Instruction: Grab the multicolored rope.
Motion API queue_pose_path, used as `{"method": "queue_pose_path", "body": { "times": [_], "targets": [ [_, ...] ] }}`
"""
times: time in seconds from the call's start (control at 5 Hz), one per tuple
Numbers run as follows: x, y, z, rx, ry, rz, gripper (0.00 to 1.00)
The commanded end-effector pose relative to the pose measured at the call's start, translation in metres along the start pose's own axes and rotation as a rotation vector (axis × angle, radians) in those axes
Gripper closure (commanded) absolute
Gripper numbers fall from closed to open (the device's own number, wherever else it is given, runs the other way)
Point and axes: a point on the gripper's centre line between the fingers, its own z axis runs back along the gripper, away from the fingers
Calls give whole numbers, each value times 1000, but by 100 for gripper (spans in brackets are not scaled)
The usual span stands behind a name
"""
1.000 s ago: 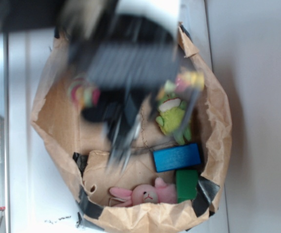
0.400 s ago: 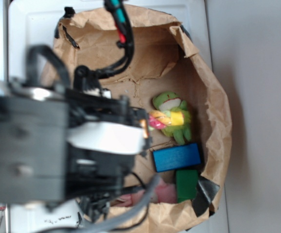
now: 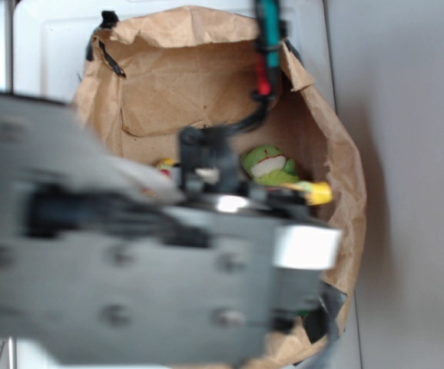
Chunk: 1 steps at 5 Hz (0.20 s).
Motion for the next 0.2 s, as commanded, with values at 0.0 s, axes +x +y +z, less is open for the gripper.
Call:
{"method": "queue_pose_path", "body": {
  "times": [0.0],
  "targets": [
    [3,-7,23,-37,-108,15,100]
  ]
}}
